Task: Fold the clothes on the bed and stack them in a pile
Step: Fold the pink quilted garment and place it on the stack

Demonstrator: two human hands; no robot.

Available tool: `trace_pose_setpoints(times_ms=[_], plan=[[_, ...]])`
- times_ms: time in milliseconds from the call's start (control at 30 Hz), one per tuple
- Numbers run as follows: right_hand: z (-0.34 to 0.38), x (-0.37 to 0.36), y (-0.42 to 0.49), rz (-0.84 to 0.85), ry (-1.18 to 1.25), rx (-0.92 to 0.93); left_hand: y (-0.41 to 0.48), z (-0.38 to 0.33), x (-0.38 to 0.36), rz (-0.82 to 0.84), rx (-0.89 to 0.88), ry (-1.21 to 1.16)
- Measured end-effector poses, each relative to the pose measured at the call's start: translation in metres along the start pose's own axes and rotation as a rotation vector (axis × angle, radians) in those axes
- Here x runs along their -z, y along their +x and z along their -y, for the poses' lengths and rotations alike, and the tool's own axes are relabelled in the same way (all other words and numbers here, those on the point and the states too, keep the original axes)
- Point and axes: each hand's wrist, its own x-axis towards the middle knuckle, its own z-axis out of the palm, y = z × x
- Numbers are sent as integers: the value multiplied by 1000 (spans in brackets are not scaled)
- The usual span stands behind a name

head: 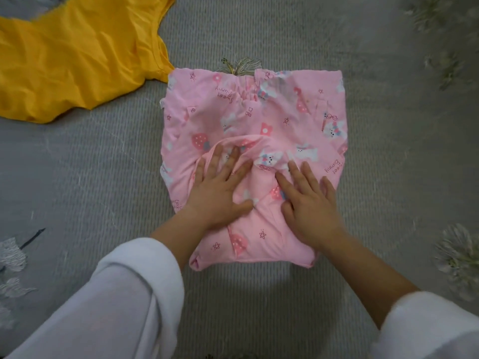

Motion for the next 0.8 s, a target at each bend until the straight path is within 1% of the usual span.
trace_pose_setpoints(times_ms=[67, 133, 167, 233, 267, 300, 333, 367, 400, 433, 533, 567, 600, 667, 700, 733, 800], plan=[[7, 8, -9, -138, 31, 102, 4, 3, -1, 18, -12, -30], [14, 5, -30, -227, 69, 267, 7, 6, 1, 24, -16, -36], [17, 0, -44, -204, 59, 335, 8, 7, 1, 32, -14, -32], [20, -12, -63, -90, -104, 408, 12, 8, 5, 52, -2, -35], [22, -14, -66, -25, -203, 401, 13, 8, 6, 62, 2, -40], [24, -14, -64, 29, -289, 354, 14, 8, 8, 67, 1, -43], [26, -11, -58, 59, -352, 300, 15, 9, 10, 71, -1, -40], [29, -7, -52, 71, -360, 255, 16, 11, 12, 75, -6, -34], [31, -1, -45, 71, -316, 230, 16, 13, 15, 86, -7, -34], [33, 7, -37, 86, -222, 217, 18, 17, 20, 107, -14, -50], [22, 40, -20, 187, 122, 175, 24, 25, 43, 205, -20, -188], [17, 54, -14, 197, 193, 181, 24, 26, 50, 254, -2, -284], [12, 70, -10, 232, 271, 177, 22, 25, 60, 329, 48, -464], [4, 95, -5, 393, 455, 137, 9, 23, 80, 537, 213, -986], [1, 105, -5, 485, 548, 106, -2, 23, 87, 616, 259, -1144], [-1, 112, -6, 590, 623, 68, -14, 22, 90, 626, 277, -1188], [-5, 121, -7, 771, 712, -13, -39, 26, 85, 534, 335, -1168]])
